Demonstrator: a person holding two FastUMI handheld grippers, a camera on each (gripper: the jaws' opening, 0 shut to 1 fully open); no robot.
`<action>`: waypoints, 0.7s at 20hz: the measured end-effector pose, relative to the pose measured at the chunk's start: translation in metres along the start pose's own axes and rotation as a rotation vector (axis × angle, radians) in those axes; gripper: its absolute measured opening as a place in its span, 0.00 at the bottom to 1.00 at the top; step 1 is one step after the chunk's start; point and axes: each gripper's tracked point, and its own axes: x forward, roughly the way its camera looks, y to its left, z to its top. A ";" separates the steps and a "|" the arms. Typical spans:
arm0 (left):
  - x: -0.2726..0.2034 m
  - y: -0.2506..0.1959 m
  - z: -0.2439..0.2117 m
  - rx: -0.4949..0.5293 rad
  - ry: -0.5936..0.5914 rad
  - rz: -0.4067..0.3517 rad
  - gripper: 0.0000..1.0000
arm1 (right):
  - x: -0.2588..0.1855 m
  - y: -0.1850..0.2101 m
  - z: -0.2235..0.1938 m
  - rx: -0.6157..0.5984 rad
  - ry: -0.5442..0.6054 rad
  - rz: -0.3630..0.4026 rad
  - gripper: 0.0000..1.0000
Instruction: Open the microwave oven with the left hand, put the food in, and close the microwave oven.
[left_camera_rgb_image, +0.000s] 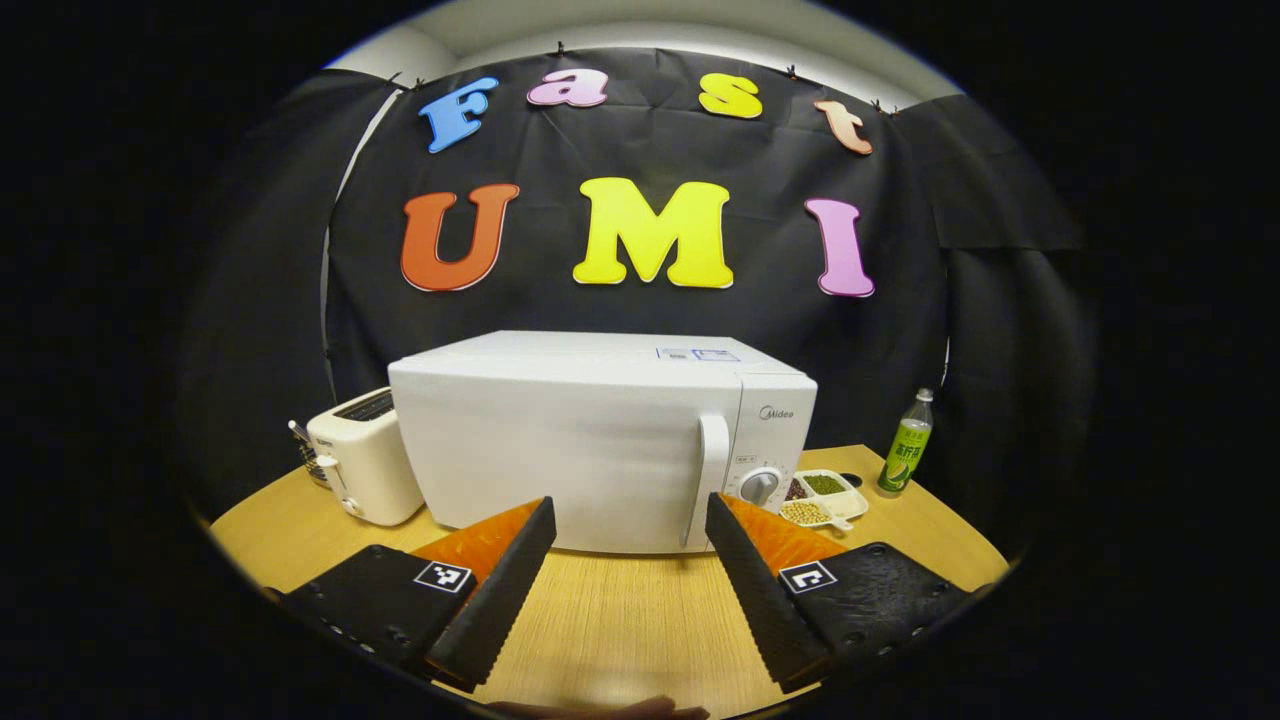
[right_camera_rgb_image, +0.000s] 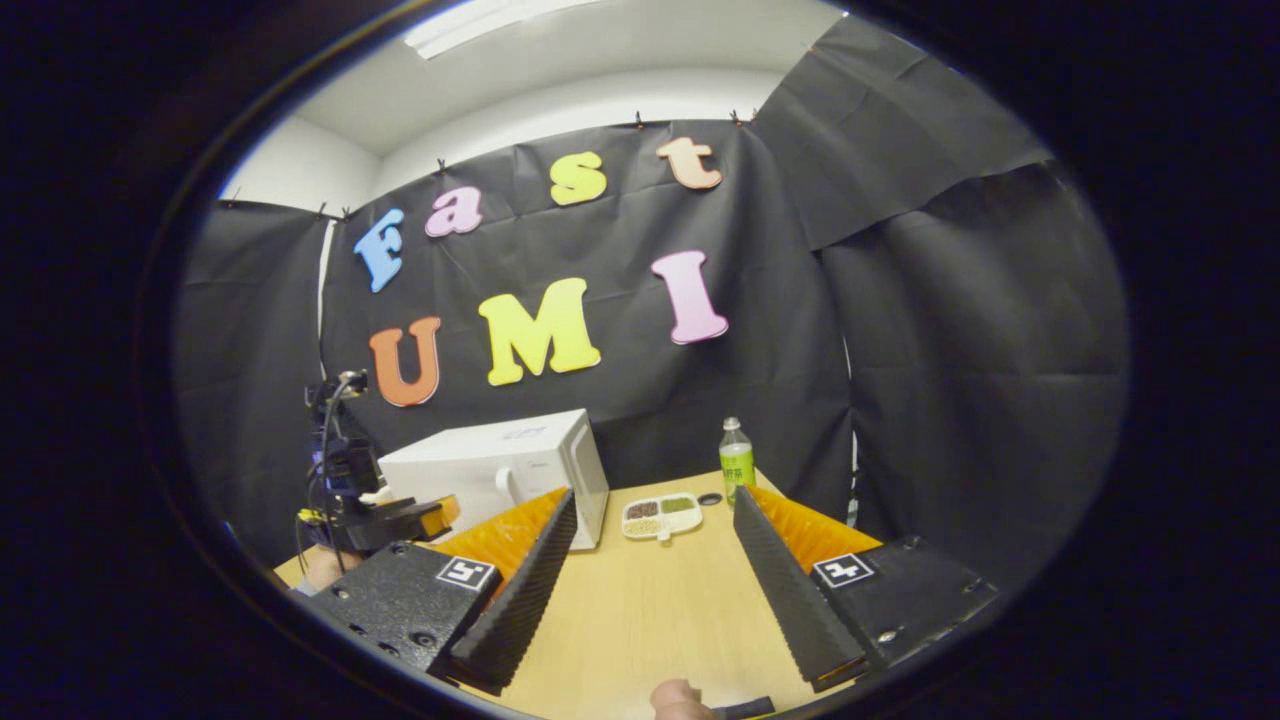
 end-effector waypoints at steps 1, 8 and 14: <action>-0.018 0.002 0.014 0.002 -0.016 0.000 0.95 | -0.004 0.001 0.006 0.001 -0.009 -0.001 1.00; -0.161 0.031 0.115 0.029 -0.148 0.062 0.95 | -0.038 0.018 0.079 -0.048 -0.112 -0.017 0.91; -0.238 0.051 0.145 0.001 -0.168 0.056 0.95 | -0.075 0.056 0.132 -0.095 -0.169 0.037 1.00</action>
